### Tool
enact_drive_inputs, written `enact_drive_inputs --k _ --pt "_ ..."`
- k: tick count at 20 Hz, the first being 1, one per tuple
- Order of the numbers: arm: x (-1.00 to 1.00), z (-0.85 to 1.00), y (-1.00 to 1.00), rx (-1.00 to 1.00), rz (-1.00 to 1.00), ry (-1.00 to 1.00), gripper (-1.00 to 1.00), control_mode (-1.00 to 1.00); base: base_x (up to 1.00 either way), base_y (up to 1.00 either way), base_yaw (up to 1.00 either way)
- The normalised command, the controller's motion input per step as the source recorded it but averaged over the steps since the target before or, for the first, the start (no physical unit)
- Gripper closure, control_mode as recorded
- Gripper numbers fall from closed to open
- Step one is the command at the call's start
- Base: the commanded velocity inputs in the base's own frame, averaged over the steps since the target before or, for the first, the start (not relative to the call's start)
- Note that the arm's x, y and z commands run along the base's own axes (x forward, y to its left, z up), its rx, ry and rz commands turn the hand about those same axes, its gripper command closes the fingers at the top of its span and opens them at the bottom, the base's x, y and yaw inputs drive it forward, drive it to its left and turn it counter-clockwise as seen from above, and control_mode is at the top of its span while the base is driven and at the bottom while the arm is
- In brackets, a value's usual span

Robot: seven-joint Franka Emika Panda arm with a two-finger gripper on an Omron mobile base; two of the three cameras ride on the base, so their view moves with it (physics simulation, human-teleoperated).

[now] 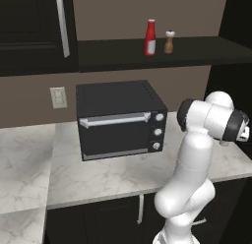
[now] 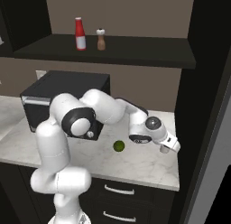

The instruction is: There are various items on the counter. Only move the condiments/shakers into the cabinet.

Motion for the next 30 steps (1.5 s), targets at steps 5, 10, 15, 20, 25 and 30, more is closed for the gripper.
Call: enact_drive_inputs --k 5,10,15,20,25,30 --pt "0.23 -0.12 -0.10 0.00 0.00 -0.03 1.00 -1.00 0.00 0.00 0.00" --pt "0.12 -0.07 -0.06 0.00 0.00 -0.01 1.00 -1.00 0.00 0.00 0.00" --pt "-0.33 0.41 0.00 0.00 0.01 -0.12 1.00 -1.00 0.00 0.00 0.00" --pt "-0.60 1.00 0.13 0.00 0.05 -0.09 1.00 -1.00 0.00 0.00 0.00" --pt "-0.58 1.00 0.33 0.00 0.06 0.00 1.00 -1.00 0.00 0.00 0.00" --pt "-0.48 1.00 0.35 0.00 0.07 0.00 1.00 -1.00 0.00 0.00 0.00"
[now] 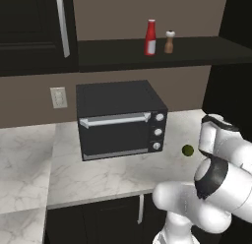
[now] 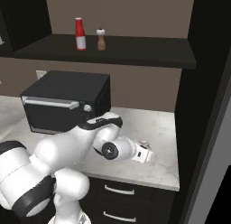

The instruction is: There are various items on the counter. Only move the condiments/shakers into the cabinet.

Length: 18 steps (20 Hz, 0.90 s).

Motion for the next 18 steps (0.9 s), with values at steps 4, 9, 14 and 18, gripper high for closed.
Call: enact_drive_inputs --k 4,9,14,18 --pt "-0.26 1.00 0.18 0.00 0.06 0.02 1.00 -1.00 0.00 0.00 0.00" --pt "-0.33 1.00 0.03 0.01 0.02 0.11 1.00 -1.00 0.00 0.00 0.00" --pt "-0.39 1.00 0.00 0.07 0.00 0.28 1.00 -1.00 0.00 0.00 0.00" --pt "-0.54 1.00 0.00 0.12 0.00 0.45 1.00 -1.00 0.00 0.00 0.00"
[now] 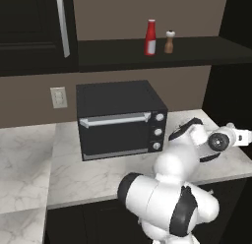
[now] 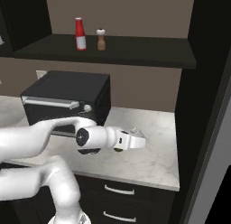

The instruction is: There are various items on the counter. Only move the condiments/shakers into the cabinet.

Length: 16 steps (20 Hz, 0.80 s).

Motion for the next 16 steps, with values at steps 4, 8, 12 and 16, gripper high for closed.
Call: enact_drive_inputs --k 4,8,12,16 --pt "-0.67 1.00 0.00 0.12 0.02 0.44 1.00 -1.00 0.00 0.00 0.00" --pt "-0.71 1.00 0.00 0.18 0.08 0.41 1.00 -1.00 0.00 0.00 0.00" --pt "-0.89 1.00 0.06 0.18 0.14 0.33 1.00 -1.00 0.00 0.00 0.00" --pt "-0.59 0.61 0.42 0.02 0.19 -0.11 1.00 -1.00 0.00 0.00 0.00"
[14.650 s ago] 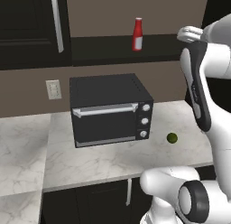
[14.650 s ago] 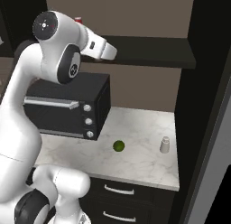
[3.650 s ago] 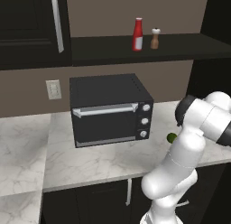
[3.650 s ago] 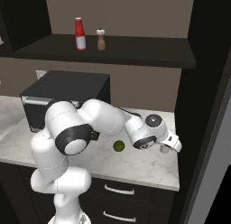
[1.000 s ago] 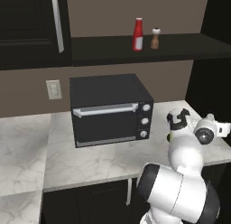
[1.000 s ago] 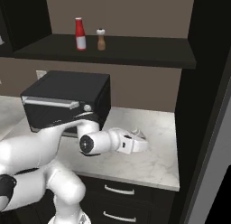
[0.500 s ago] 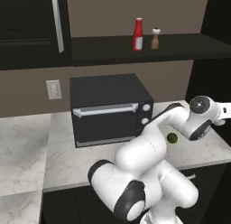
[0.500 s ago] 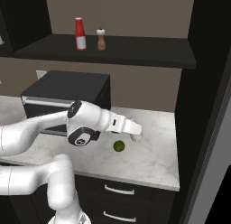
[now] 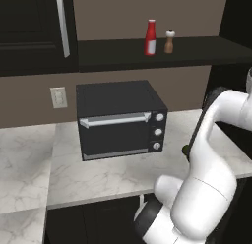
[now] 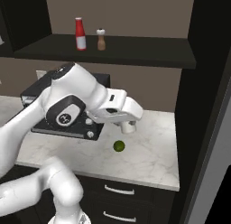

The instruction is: There are various items on the counter. Only move the condiments/shakers into the cabinet.

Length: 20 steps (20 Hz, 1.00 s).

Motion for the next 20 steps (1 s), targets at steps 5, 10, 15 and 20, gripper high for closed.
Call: enact_drive_inputs --k 5,10,15,20 --pt "-0.29 0.34 0.34 0.00 0.15 -0.53 1.00 -1.00 0.00 0.00 0.00" --pt "0.00 0.37 0.36 0.02 0.19 -0.50 1.00 -1.00 0.00 0.00 0.00" --pt "0.15 0.90 0.10 0.04 0.16 -0.03 1.00 -1.00 0.00 0.00 0.00" --pt "0.29 0.94 0.00 0.02 0.14 0.11 1.00 -1.00 0.00 0.00 0.00"
